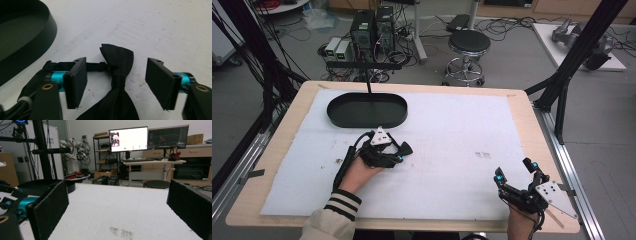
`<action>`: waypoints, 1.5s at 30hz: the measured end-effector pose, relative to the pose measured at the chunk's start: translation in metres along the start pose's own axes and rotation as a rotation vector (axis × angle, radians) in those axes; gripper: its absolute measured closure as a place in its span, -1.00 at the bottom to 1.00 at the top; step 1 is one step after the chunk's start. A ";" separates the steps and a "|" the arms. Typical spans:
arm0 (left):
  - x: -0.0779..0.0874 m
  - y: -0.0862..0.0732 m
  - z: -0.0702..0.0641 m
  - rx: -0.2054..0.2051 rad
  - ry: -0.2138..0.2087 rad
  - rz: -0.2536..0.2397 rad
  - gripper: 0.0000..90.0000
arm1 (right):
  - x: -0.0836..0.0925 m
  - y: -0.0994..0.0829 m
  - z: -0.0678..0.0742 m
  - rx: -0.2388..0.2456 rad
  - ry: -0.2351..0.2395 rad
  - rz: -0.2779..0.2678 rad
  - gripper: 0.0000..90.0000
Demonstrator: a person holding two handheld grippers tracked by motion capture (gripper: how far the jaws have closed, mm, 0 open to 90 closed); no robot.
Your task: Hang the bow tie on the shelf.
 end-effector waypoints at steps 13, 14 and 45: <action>-0.013 -0.009 -0.005 -0.010 -0.038 0.093 0.28 | -0.001 -0.001 0.000 -0.010 0.005 -0.001 -0.93; -0.014 -0.010 -0.006 -0.012 -0.040 0.101 0.33 | -0.001 0.000 0.000 -0.008 0.007 -0.001 -0.93; 0.049 0.062 0.012 -0.062 -0.102 -0.200 0.70 | -0.003 -0.003 0.000 -0.013 0.007 0.006 -0.93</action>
Point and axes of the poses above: each handheld gripper's, and its own axes: x roughly backward along the jaws, y roughly out of its top, z roughly to its left, the point moved 6 cm from there along -x, roughly forward along the jaws, and after that the axes turned 10 degrees about -x, right-handed, at the moved point
